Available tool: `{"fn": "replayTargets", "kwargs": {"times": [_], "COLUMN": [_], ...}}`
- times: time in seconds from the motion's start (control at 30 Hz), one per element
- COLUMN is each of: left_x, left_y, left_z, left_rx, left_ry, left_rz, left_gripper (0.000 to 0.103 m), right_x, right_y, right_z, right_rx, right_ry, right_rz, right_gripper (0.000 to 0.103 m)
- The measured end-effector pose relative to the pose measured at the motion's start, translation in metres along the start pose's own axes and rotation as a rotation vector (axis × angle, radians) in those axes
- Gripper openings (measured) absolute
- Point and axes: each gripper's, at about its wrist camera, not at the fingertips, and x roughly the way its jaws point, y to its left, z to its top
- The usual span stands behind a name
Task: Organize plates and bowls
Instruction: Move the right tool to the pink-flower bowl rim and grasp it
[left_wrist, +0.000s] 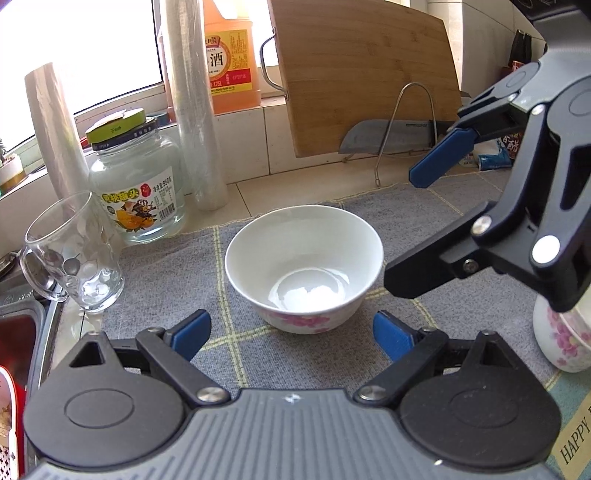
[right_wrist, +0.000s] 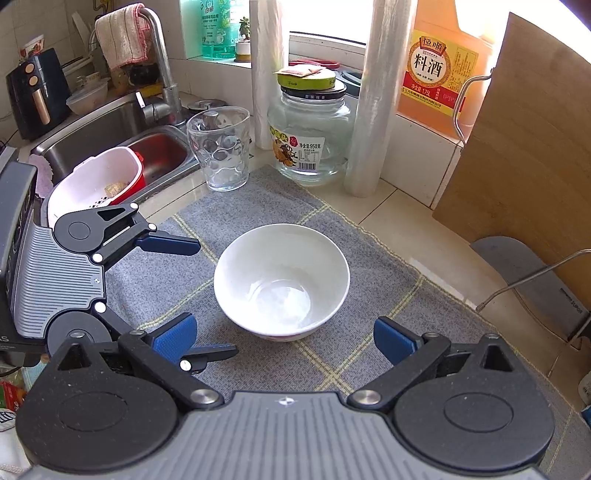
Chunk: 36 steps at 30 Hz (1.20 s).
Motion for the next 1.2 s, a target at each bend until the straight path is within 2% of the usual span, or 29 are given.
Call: {"fn": "replayTargets", "kwargs": {"times": [0.3,0.57,0.93,1.2], "left_x": [0.015,0.020,0.023,0.026], "left_y": [0.003,0.004,0.008,0.007], "left_z": [0.001,0.003,0.005,0.006], "left_rx": [0.024,0.037,0.034,0.039], "left_ry": [0.003,0.004,-0.013,-0.039], "left_rz": [-0.041,-0.049,-0.052,-0.060], "left_gripper": [0.094,0.094,0.094,0.094], "right_x": [0.024,0.044,0.059,0.067], "right_y": [-0.013,-0.026,-0.022,-0.020], "right_z": [0.013,0.020,0.024,0.026], "right_rx": [0.048,0.087,0.066,0.070], "right_ry": [0.023,0.039,0.056,0.070], "right_rz": [0.010,0.020,0.050,0.068], "right_gripper": [0.103,0.103,0.102,0.093]}}
